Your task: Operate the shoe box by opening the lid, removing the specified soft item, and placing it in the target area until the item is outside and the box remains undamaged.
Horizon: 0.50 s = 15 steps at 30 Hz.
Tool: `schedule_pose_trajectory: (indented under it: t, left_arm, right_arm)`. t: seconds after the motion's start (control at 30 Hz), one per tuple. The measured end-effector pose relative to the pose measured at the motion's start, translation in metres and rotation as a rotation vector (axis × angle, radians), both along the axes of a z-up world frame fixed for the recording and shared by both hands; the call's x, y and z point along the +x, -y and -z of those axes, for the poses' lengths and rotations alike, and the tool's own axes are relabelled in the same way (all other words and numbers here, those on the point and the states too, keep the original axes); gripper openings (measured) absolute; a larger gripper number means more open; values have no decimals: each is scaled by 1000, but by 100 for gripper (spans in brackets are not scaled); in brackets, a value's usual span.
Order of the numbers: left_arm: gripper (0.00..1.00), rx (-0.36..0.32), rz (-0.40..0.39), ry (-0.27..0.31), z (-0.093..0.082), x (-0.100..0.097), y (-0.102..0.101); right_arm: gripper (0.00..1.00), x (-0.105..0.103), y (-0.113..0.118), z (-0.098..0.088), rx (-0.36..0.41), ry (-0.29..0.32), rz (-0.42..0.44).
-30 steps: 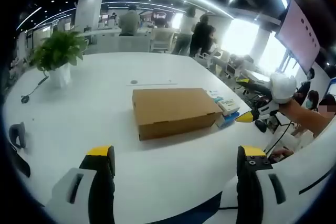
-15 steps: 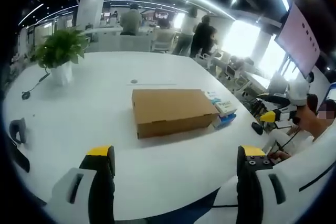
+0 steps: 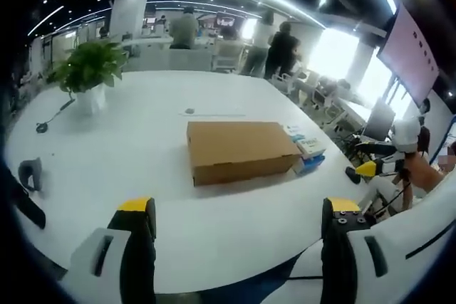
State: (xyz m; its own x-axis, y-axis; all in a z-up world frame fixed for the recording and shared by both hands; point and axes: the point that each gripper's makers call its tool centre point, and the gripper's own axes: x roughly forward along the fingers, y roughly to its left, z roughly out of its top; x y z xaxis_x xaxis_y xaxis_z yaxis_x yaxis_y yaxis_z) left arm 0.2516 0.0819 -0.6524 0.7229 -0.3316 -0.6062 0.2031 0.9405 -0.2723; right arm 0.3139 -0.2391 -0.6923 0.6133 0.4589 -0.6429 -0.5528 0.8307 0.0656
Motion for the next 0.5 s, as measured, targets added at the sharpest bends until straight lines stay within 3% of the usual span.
schedule_pose_trajectory:
  t: [0.3, 0.37, 0.5]
  left_arm:
    - [99, -23, -14, 2, 2, 3, 4]
    - [99, -17, -16, -23, 8, 7, 4]
    - [99, -3, -18, 16, 2, 15, 6]
  right_arm:
    - [97, 7, -12, 3, 14, -13, -13]
    - [97, 8, -14, 5, 22, -20, -17]
    - [97, 7, -16, -3, 37, 0, -16]
